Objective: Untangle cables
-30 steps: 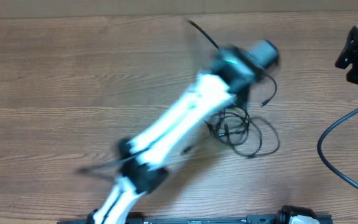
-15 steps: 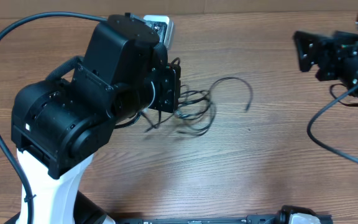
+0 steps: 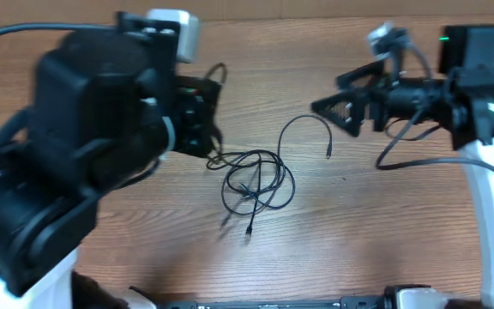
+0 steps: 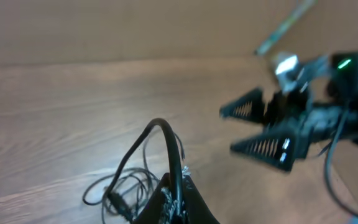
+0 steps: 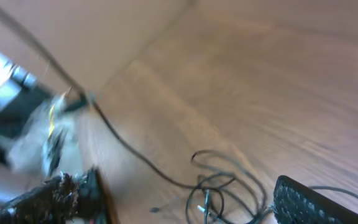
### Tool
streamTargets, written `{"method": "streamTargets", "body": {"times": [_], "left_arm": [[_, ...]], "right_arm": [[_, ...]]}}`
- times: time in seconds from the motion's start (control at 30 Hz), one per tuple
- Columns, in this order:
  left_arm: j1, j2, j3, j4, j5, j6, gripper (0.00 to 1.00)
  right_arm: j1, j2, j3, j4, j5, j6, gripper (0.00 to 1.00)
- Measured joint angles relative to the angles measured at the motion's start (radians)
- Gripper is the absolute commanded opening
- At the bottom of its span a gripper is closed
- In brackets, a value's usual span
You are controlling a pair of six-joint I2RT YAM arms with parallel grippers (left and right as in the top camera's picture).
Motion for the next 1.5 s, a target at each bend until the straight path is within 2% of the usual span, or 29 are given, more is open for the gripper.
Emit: {"method": "streamTargets", "body": {"times": [0.23,0.37,0.6,0.87,1.0,1.1,1.23,1.27,1.3,1.37,1.5], "left_arm": [[0.053,-0.057,0.000,0.075,0.000,-0.005,0.04],[0.053,-0.094,0.000,0.130,-0.008,-0.006,0.04],[0.053,-0.184,0.000,0.143,-0.100,-0.012,0.04],[0.053,-0.278,0.000,0.136,-0.180,-0.031,0.04],[0.053,-0.287,0.003,0.123,-0.203,-0.031,0.04],[0.053,-0.278,0.003,0.120,-0.225,-0.032,0.05],[0.053,-0.262,0.003,0.124,-0.241,-0.034,0.04],[0.053,-0.257,0.003,0.126,-0.246,-0.034,0.04],[0.053,-0.251,0.003,0.127,-0.249,-0.035,0.04],[0.053,-0.229,0.003,0.137,-0.256,-0.034,0.04],[0.053,-0.179,0.003,0.155,-0.256,-0.034,0.04]], "right_arm": [[0.120,0.096,0.000,-0.047,0.006,-0.172,0.97],[0.192,0.133,-0.003,-0.041,0.055,-0.196,0.91],[0.341,0.193,-0.029,-0.030,0.188,-0.213,0.90],[0.385,0.238,-0.031,-0.016,0.237,-0.216,0.88],[0.399,0.242,-0.031,0.004,0.240,-0.214,0.84],[0.409,0.242,-0.031,0.022,0.247,-0.199,0.61],[0.405,0.243,-0.018,0.030,0.279,-0.142,0.58],[0.401,0.244,-0.002,0.026,0.294,-0.120,0.58],[0.393,0.244,0.025,0.017,0.314,-0.093,0.63],[0.364,0.244,0.148,-0.041,0.364,-0.030,0.75],[0.330,0.246,0.431,-0.191,0.409,0.012,0.84]]}}
